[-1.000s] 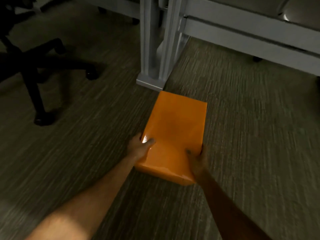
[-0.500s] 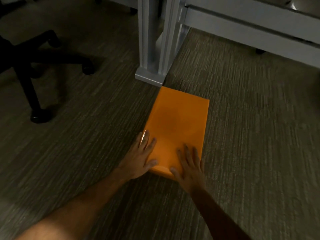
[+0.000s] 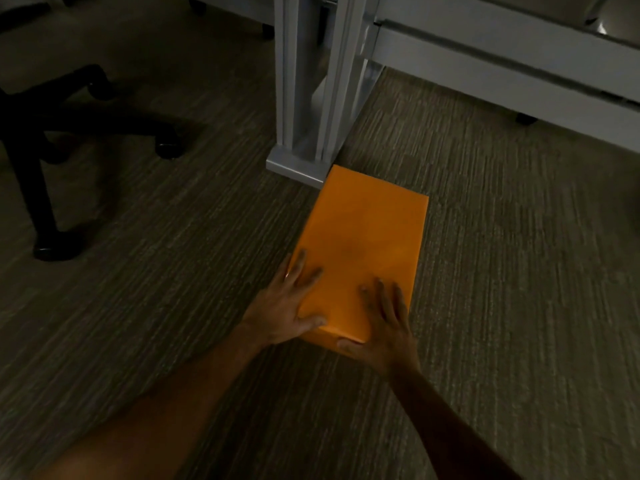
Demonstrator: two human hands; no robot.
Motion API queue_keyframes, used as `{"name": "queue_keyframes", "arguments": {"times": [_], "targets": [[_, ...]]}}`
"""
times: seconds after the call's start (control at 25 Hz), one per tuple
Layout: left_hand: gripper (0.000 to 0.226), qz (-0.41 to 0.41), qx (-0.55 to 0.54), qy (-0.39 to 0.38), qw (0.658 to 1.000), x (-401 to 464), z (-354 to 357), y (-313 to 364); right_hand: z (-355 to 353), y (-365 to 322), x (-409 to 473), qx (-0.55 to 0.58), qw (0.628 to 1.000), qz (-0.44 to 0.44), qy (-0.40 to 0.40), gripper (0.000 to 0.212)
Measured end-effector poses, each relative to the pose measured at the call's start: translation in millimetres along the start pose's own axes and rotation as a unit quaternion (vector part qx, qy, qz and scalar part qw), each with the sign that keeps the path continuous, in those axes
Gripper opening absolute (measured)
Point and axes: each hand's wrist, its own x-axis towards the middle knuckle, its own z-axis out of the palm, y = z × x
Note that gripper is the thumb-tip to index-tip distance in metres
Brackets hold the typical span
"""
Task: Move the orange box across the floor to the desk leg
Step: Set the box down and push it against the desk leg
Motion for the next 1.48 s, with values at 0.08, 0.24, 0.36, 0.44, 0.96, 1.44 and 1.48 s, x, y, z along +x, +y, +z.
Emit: {"name": "queue_keyframes", "arguments": {"times": [0.08,0.24,0.36,0.44,0.96,1.44,1.48], "targets": [[0.1,-0.002,0.017,0.012,1.0,16,0,-4,-1,6,15,-0.003,1.0,-0.004,0.015,0.123],[0.1,0.003,0.022,0.021,1.0,51,-3,-11,-6,17,47,-0.002,0.999,-0.007,0.035,0.121],[0.099,0.004,0.027,0.021,0.999,77,-11,-12,-12,26,69,-0.011,0.999,-0.005,0.041,0.12],[0.098,0.0,0.028,0.021,0.999,95,-16,-14,-16,31,86,-0.014,0.999,-0.001,0.047,0.12],[0.101,0.057,0.148,0.08,0.984,121,-12,-16,-21,43,112,-0.01,0.998,0.0,0.059,0.122],[0.118,-0.088,-0.076,0.057,0.992,142,-17,-1,-36,66,144,0.075,0.997,0.006,0.022,0.078],[0.129,-0.15,-0.162,0.08,0.972,141,-18,3,-36,67,146,0.097,0.994,0.012,0.047,0.068]]}}
